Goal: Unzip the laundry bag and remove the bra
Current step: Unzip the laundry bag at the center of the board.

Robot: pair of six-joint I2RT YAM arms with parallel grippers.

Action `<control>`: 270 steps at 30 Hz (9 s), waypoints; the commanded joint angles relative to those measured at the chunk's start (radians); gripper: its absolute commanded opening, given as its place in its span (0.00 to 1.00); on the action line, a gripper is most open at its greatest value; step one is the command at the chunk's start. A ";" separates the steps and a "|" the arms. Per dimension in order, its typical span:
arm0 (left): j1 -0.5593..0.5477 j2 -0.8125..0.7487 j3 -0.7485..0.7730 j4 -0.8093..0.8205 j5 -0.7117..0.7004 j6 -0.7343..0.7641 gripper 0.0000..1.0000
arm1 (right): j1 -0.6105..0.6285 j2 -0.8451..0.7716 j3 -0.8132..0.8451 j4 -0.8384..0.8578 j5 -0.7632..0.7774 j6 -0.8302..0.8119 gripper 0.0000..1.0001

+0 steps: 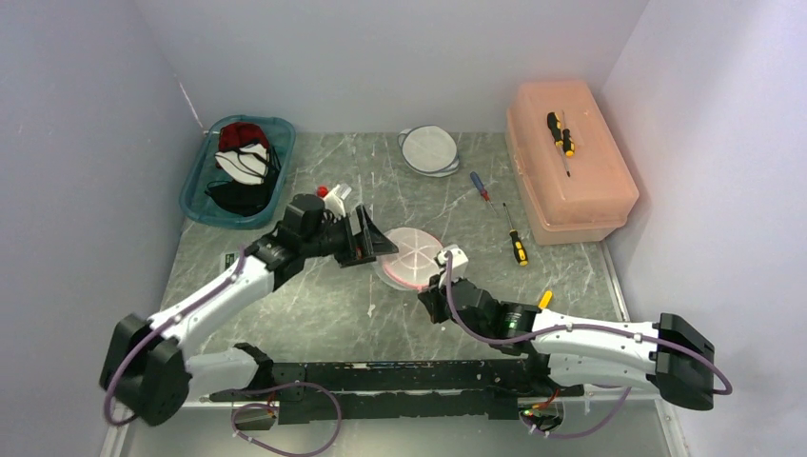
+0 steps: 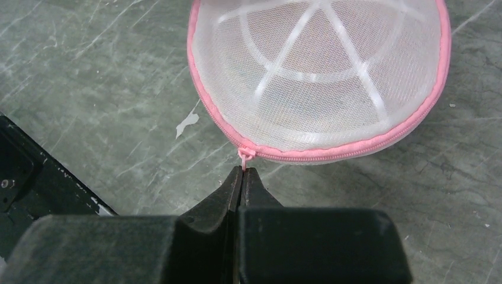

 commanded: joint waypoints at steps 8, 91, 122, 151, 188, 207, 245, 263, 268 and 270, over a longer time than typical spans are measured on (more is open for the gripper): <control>-0.336 -0.098 -0.091 0.007 -0.340 -0.388 0.94 | 0.007 0.060 0.097 0.071 -0.028 -0.008 0.00; -0.326 -0.196 -0.150 -0.105 -0.491 -0.491 0.94 | -0.010 0.133 0.115 0.193 -0.118 -0.090 0.00; -0.228 -0.018 -0.112 0.055 -0.484 -0.476 0.05 | -0.010 0.024 0.027 0.138 -0.158 -0.092 0.00; -0.032 0.356 0.243 0.200 0.309 0.151 0.03 | -0.080 -0.204 -0.027 0.035 -0.147 -0.123 0.00; -0.247 -0.057 -0.010 -0.172 -0.458 -0.338 0.89 | -0.078 0.139 0.128 0.189 -0.323 -0.133 0.00; -0.208 0.029 -0.009 -0.101 -0.466 -0.334 0.03 | -0.077 0.045 0.059 0.110 -0.240 -0.114 0.00; -0.053 0.180 0.017 0.148 0.006 -0.098 0.03 | -0.252 -0.161 -0.141 0.271 -0.399 0.075 0.65; -0.011 0.086 -0.136 0.231 -0.106 -0.401 0.03 | -0.460 0.068 -0.197 0.664 -0.732 0.261 0.73; -0.011 0.079 -0.163 0.269 -0.109 -0.424 0.03 | -0.485 0.167 -0.204 0.730 -0.767 0.267 0.72; -0.011 0.085 -0.159 0.264 -0.105 -0.419 0.03 | -0.488 0.210 -0.202 0.769 -0.784 0.265 0.71</control>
